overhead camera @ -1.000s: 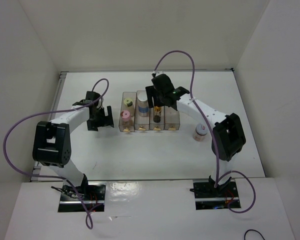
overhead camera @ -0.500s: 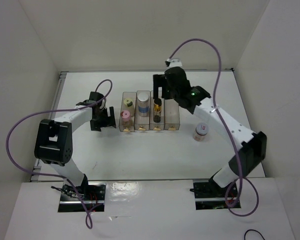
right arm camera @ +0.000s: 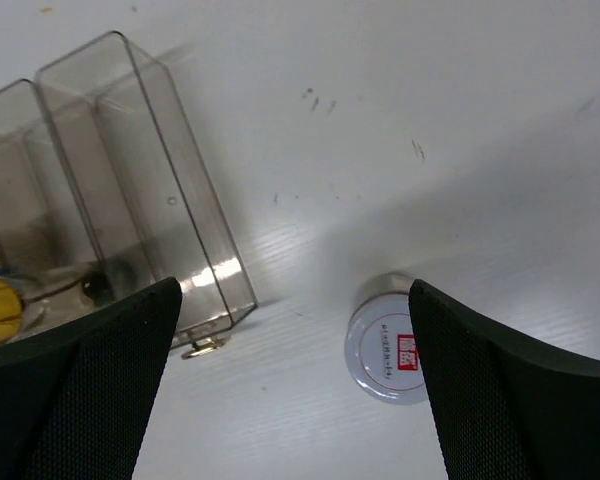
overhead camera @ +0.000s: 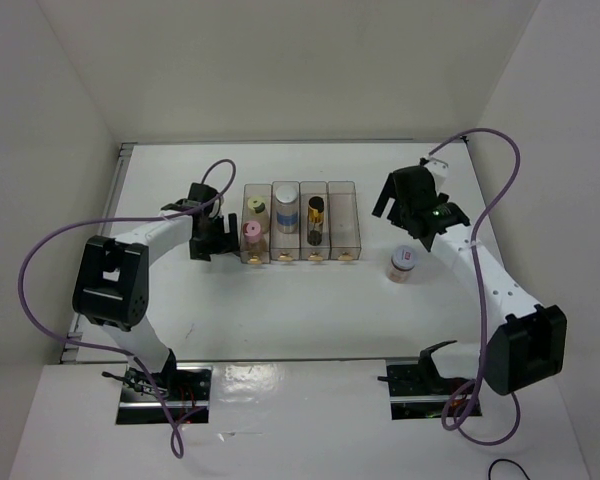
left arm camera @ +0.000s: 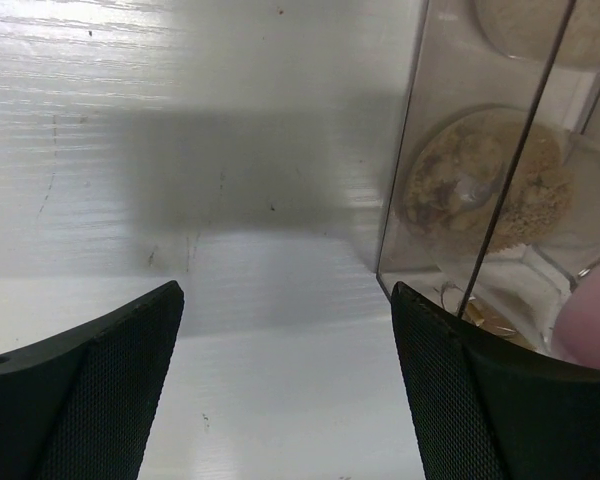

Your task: Organize the condiment bottles

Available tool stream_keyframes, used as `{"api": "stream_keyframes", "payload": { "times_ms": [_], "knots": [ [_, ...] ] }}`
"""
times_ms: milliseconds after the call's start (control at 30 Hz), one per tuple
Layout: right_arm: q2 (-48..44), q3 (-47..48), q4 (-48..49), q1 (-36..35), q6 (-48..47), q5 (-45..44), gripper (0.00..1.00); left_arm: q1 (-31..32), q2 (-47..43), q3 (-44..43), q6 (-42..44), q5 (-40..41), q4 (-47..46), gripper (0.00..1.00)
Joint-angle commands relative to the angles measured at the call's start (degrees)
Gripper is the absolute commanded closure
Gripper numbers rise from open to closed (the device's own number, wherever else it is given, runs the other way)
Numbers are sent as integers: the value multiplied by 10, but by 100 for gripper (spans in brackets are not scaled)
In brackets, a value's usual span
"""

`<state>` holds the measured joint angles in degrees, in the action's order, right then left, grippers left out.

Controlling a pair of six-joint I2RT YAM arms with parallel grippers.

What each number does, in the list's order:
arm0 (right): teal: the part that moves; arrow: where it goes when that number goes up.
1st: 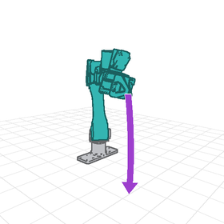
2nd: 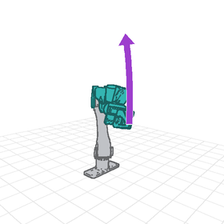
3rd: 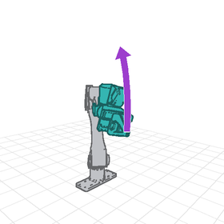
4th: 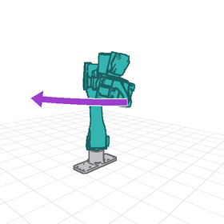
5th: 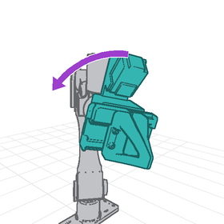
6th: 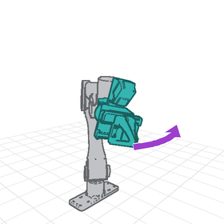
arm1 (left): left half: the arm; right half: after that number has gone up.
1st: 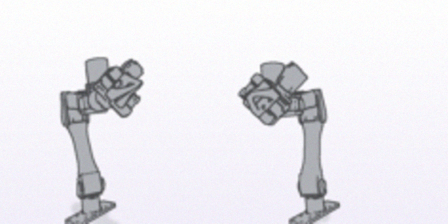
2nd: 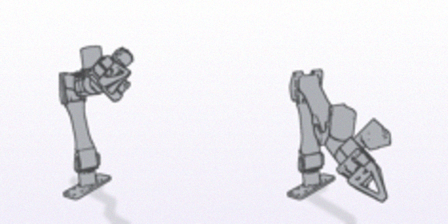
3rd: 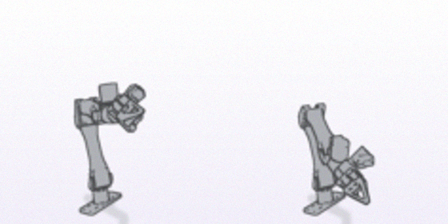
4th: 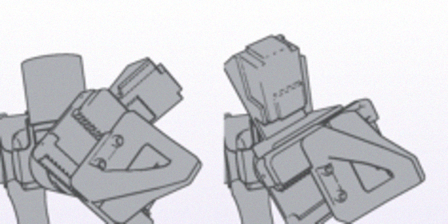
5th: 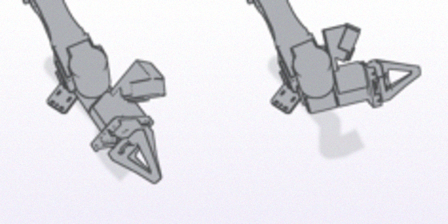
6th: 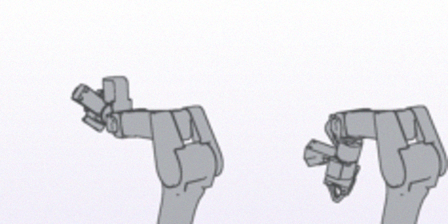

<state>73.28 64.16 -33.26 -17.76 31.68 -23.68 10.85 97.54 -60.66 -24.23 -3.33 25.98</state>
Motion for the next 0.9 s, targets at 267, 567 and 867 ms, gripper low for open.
{"api": "stream_keyframes", "payload": {
  "times_ms": [267,567,867],
  "knots": [
    [13,-45,-25,26,34,33,2,13,10,-20,-3,9,0,10],
    [7,-76,-56,48,41,60,2,1,-29,-25,-8,47,32,1],
    [-38,-102,-74,72,72,88,2,-12,-73,-41,-3,47,49,1]
  ]
}}
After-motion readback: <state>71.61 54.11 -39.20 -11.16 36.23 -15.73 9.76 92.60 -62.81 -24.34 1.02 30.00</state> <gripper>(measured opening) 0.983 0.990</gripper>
